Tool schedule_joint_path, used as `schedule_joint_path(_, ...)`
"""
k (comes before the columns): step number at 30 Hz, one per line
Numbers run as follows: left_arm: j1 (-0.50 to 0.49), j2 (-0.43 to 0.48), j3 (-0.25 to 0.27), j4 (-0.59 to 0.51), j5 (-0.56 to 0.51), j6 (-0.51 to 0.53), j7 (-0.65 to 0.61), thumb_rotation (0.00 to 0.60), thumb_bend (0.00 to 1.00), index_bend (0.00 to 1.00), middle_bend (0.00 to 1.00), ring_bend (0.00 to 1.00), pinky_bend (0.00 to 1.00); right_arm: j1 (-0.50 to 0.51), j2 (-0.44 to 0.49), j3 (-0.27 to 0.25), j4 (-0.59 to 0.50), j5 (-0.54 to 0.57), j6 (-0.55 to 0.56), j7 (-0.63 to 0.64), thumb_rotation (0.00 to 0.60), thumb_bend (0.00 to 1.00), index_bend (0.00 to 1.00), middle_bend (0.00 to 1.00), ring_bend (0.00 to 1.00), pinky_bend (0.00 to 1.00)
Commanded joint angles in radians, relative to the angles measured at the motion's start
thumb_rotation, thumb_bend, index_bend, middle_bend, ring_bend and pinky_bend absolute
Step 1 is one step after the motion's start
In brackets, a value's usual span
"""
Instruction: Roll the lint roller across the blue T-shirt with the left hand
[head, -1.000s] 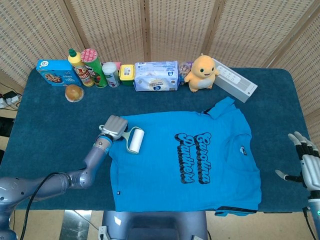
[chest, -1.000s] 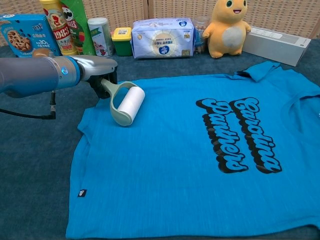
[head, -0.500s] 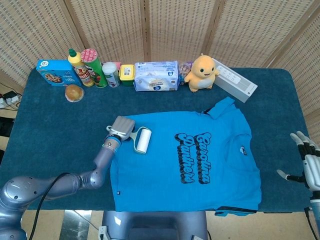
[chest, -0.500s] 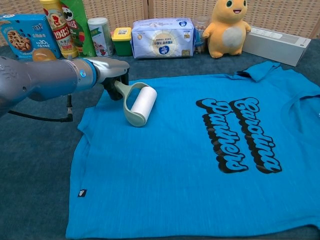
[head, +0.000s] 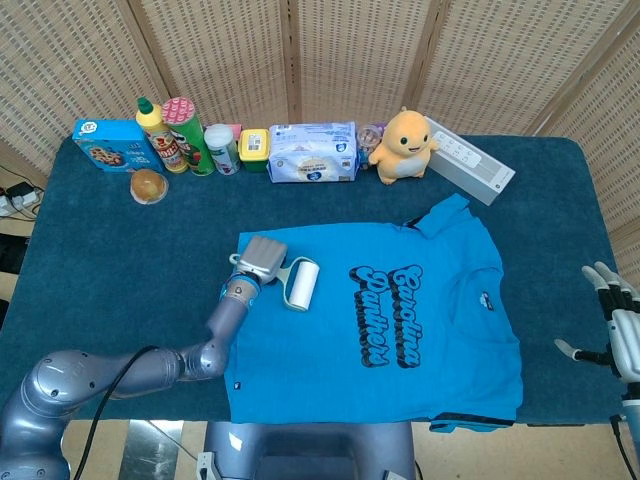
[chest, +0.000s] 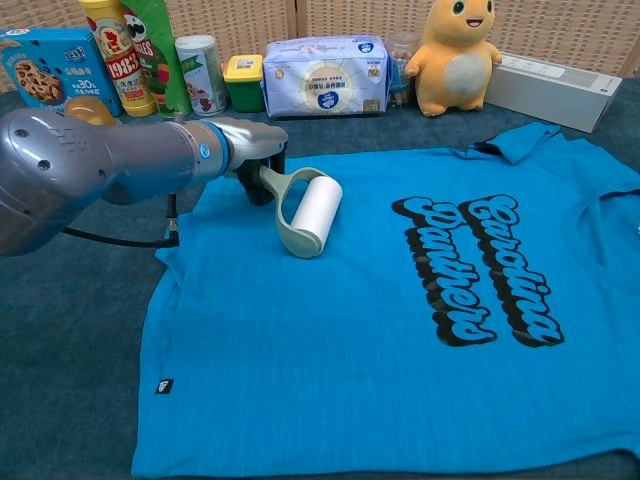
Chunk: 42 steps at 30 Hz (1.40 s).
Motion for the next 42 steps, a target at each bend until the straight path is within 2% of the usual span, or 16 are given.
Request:
schedule_joint_path(1, -0.019, -0.017, -0.009, 0.008, -0.016, 0.004, 0.018, 0.6, 0.92, 1.0, 0.92, 0.91, 1.0, -0.001, 0.001, 0.0, 0.0, 0.0, 0.002, 0.002, 0.6, 0.0, 0.02, 0.0, 0.0, 0.0)
schedule_joint_path(26, -0.139, -0.128, -0.065, 0.047, -0.115, 0.059, 0.172, 0.6, 0.92, 1.0, 0.92, 0.91, 1.0, -0.006, 0.013, 0.003, -0.003, -0.001, 0.012, 0.026, 0.6, 0.0, 0.02, 0.0, 0.0, 0.0)
schedule_joint_path(42, -0.202, -0.176, -0.11, 0.079, -0.153, 0.058, 0.24, 0.6, 0.91, 1.0, 0.92, 0.91, 1.0, -0.008, 0.018, 0.003, -0.007, -0.005, 0.017, 0.034, 0.6, 0.0, 0.02, 0.0, 0.0, 0.0)
